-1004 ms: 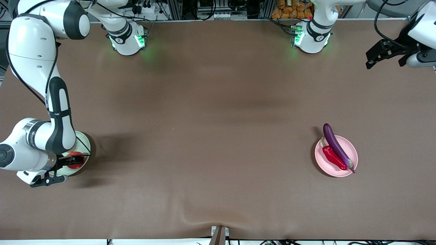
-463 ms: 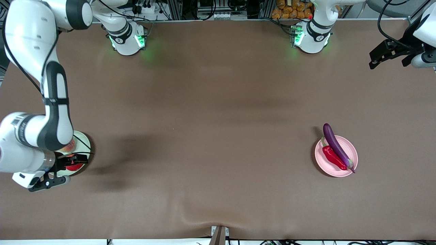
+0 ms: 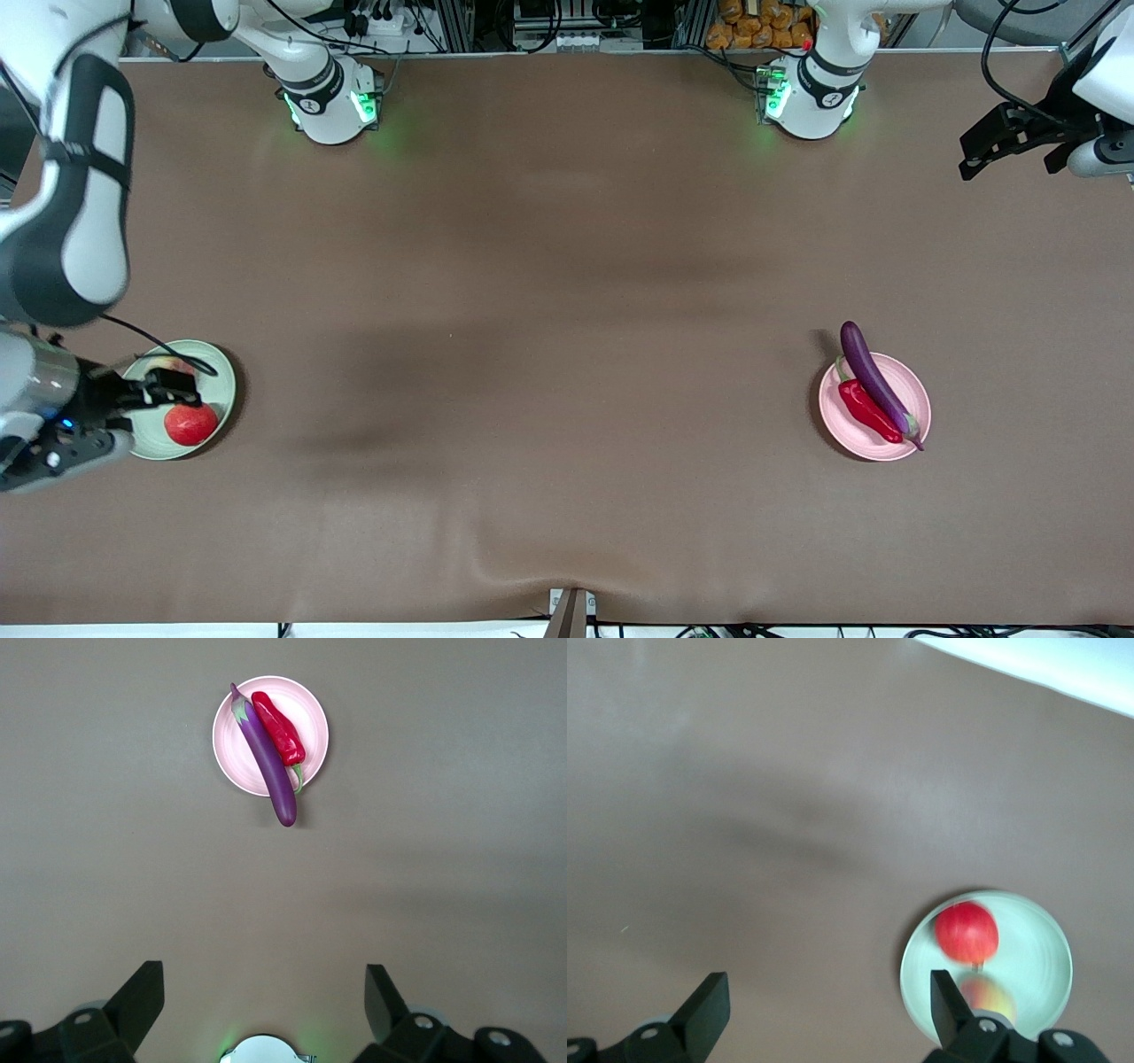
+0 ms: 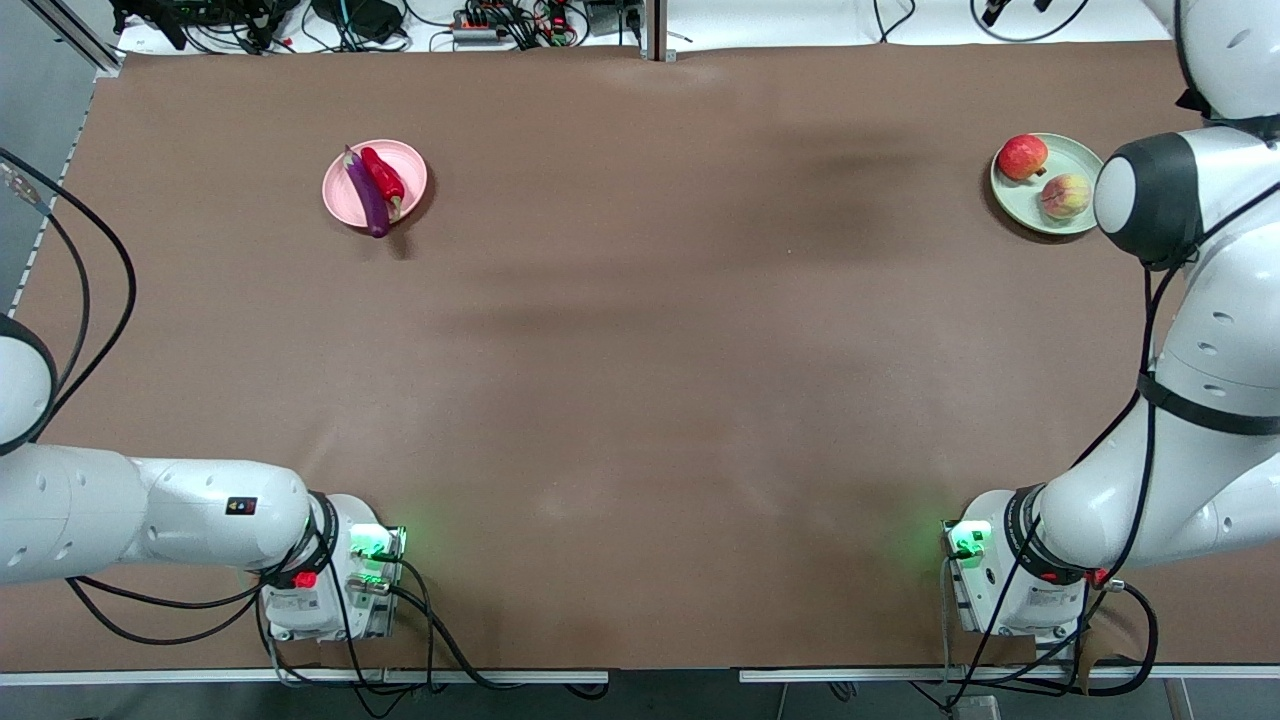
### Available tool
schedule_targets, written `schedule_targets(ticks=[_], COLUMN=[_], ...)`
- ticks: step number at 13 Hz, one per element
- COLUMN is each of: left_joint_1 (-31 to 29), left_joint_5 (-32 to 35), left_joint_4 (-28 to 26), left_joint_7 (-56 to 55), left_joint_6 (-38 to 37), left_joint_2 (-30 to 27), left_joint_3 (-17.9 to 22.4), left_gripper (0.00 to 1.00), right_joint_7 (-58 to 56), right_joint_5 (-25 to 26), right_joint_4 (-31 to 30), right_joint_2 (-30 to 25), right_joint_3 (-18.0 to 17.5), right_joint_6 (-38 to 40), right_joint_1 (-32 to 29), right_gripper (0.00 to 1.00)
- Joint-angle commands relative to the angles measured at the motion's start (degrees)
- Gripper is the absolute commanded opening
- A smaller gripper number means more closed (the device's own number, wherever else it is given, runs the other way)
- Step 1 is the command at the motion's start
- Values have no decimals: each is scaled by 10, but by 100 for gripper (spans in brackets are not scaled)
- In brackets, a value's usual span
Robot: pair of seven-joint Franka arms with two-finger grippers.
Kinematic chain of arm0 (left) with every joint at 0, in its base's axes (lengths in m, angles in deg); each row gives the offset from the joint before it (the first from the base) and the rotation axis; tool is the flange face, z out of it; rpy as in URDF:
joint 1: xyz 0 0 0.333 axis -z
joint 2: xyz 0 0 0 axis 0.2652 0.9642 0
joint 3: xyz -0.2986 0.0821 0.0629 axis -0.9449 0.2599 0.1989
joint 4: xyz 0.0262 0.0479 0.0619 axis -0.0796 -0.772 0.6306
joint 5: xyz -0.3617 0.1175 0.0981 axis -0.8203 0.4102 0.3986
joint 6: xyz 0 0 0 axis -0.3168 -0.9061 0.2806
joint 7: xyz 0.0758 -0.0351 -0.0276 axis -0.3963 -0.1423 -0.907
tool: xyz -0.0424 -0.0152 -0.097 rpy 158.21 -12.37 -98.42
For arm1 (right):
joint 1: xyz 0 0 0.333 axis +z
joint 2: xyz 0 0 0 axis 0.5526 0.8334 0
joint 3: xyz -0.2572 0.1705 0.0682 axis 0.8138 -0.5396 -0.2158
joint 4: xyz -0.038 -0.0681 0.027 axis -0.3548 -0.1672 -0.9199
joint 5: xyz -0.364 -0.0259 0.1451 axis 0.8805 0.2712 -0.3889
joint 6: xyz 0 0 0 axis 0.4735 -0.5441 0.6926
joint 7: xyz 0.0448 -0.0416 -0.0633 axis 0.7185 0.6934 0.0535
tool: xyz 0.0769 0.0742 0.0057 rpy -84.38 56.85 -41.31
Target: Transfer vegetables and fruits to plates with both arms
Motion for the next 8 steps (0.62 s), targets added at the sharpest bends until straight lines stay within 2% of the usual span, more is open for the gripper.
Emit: schedule_targets(ticks=[1, 3, 4, 5, 7, 8], left_joint_1=[-2, -3, -3, -3, -3, -3], left_joint_5=[5, 5, 5, 4, 3, 3], left_joint_4=[-8, -8, -7, -5, -5, -5], left_joint_7=[14, 17, 17, 17, 18, 18], left_joint_6=[-2, -5, -8, -10, -10, -11], left_joint_2=[-13, -14, -14, -14, -14, -14], left_joint_3=[-3, -3, -3, -3, -3, -3], left_gripper=[100, 100, 100, 100, 100, 100], right_joint_7=[101, 216, 267, 277, 281, 284], right_joint_5=[-8, 7, 35, 66, 83, 88], right_joint_4=[-2, -3, -5, -7, -29, -77], right_joint_2=[-58, -100, -121, -143, -176, -211], right_joint_3=[-2, -84, -116, -126, -151, -156], right_joint_6=[80, 122, 129, 127, 131, 122], right_joint_1=[-10, -63, -79, -78, -87, -88], right_gripper=[100, 100, 100, 100, 100, 100])
